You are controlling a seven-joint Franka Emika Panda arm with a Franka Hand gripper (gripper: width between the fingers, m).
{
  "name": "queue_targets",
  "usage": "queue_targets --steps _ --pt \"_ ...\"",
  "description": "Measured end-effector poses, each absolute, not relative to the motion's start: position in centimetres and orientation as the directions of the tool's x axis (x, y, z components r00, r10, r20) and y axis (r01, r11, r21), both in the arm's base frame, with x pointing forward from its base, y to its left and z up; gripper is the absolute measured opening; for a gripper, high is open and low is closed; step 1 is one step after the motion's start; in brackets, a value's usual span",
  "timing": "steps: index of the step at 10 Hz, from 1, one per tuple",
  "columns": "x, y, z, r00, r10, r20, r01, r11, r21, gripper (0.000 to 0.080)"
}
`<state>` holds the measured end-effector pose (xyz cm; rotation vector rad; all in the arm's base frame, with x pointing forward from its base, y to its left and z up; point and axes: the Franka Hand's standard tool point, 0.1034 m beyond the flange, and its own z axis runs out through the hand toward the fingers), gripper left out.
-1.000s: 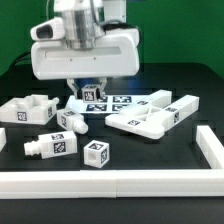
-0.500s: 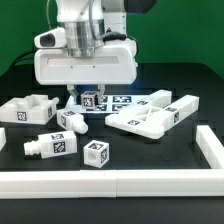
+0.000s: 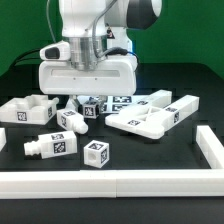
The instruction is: Assemble chair
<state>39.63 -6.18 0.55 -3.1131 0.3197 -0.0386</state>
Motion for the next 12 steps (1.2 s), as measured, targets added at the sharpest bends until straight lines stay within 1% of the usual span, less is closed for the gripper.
queue_targets --steps 1,2,3,4,5,6,7,8,9,10,12 --pt "39.6 -6.2 0.5 0.979 -0.204 0.023 -0.204 -0.979 -0.014 0.0331" --pt "39.6 -6.2 0.5 0.979 -0.204 0.022 -0.204 -0.979 -0.014 0.0331" --pt "39.5 -6.2 0.5 0.979 -0.204 0.021 -0.204 -0.979 -0.014 0.0499" --pt "39.5 -6.2 0.5 0.979 -0.204 0.021 -0.204 -0.979 -0.014 0.0616" --pt "39.5 -6.2 0.5 0.979 -0.204 0.02 -0.204 -0.979 -0.014 0.0639" --pt "39.6 -6.2 0.8 0.979 -0.204 0.011 -0.204 -0.979 -0.02 0.0639" --pt "39.8 -6.2 2.0 0.979 -0.202 -0.01 -0.202 -0.979 -0.038 0.0648" --pt "40.5 -6.1 3.7 0.978 -0.206 -0.029 -0.207 -0.976 -0.063 0.0648" --pt "41.9 -5.9 5.0 0.977 -0.208 -0.045 -0.212 -0.974 -0.086 0.0649" --pt "44.4 -5.8 6.0 0.976 -0.213 -0.047 -0.217 -0.971 -0.104 0.0649" --pt "49.3 -5.8 6.6 0.978 -0.205 -0.036 -0.208 -0.97 -0.124 0.0649"
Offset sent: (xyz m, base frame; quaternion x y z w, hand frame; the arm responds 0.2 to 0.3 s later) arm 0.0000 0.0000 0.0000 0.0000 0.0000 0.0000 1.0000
